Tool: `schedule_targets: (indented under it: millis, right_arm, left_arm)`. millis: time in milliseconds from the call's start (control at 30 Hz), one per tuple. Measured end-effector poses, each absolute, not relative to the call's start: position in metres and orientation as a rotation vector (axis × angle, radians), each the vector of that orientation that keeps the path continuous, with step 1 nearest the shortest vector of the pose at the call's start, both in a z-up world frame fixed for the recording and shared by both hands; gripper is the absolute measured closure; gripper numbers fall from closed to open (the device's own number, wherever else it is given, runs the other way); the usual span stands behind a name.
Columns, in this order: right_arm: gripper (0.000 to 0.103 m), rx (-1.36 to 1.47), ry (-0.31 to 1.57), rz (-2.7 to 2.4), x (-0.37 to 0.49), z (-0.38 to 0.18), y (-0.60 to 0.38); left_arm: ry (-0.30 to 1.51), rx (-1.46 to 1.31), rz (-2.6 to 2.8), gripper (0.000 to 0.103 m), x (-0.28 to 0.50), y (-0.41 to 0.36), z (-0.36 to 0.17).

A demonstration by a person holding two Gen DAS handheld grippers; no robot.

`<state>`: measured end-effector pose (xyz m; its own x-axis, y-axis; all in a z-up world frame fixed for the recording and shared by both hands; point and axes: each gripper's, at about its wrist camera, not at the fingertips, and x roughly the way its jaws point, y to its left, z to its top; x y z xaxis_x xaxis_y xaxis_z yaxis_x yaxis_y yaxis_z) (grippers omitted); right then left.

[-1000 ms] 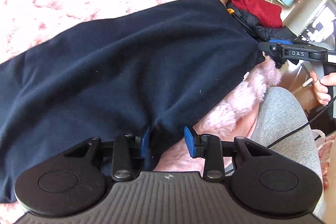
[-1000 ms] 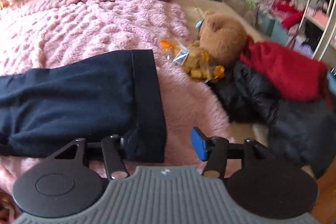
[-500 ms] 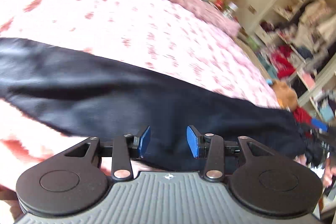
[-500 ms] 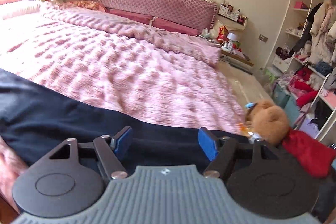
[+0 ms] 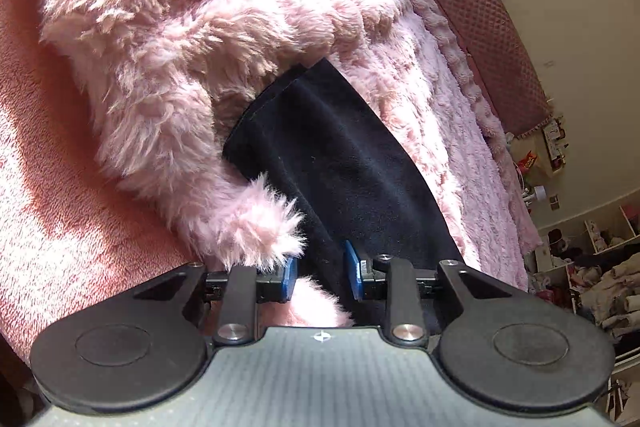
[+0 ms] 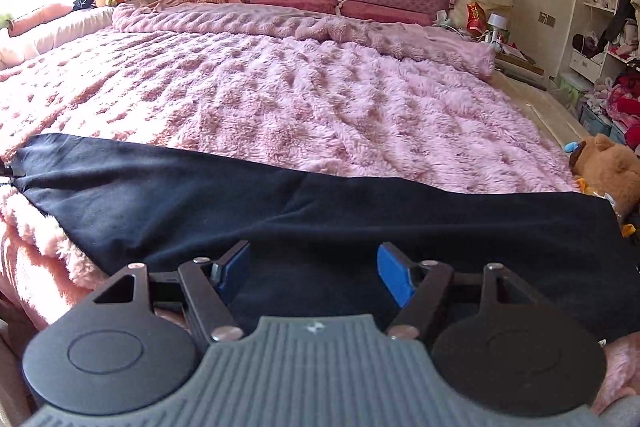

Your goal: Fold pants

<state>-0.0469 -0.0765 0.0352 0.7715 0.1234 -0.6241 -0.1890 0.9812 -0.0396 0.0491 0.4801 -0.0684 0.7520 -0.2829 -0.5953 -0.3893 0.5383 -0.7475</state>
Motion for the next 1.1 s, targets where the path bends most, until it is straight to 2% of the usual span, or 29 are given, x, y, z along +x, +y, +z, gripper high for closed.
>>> schedule_targets:
  millis: [267, 467, 500, 533, 567, 633, 800, 933, 1100]
  right_arm:
    - [0.037, -0.091, 0.684, 0.159, -0.049, 0.032, -0.086]
    - [0.037, -0.094, 0.698, 0.193, -0.053, 0.023, -0.084]
    - [0.037, -0.104, 0.694, 0.198, -0.055, 0.022, -0.083]
    - [0.037, -0.109, 0.689, 0.201, -0.056, 0.022, -0.082]
    - [0.038, -0.11, 0.682, 0.202, -0.056, 0.023, -0.083]
    - [0.038, -0.098, 0.663, 0.201, -0.058, 0.026, -0.087]
    - [0.038, -0.052, 0.65, 0.178, -0.058, 0.029, -0.1]
    - [0.038, -0.009, 0.662, 0.178, -0.054, 0.027, -0.106]
    - [0.038, -0.027, 0.667, 0.204, -0.058, 0.022, -0.103]
  left_arm:
    - [0.579, -1.188, 0.185, 0.071, 0.026, 0.514, -0.081]
    - [0.552, -1.284, 0.143, 0.072, 0.042, 0.518, -0.1]
    - [0.514, -1.312, 0.128, 0.075, 0.042, 0.518, -0.101]
    - [0.466, -1.352, 0.123, 0.097, 0.04, 0.518, -0.103]
    - [0.427, -1.381, 0.115, 0.102, 0.039, 0.518, -0.105]
    - [0.367, -1.388, 0.102, 0.102, 0.035, 0.519, -0.099]
    - [0.305, -1.186, 0.058, 0.102, 0.036, 0.497, -0.047]
    - [0.316, -1.094, 0.062, 0.102, 0.042, 0.479, -0.016]
    - [0.444, -1.082, 0.243, 0.102, 0.04, 0.488, -0.042]
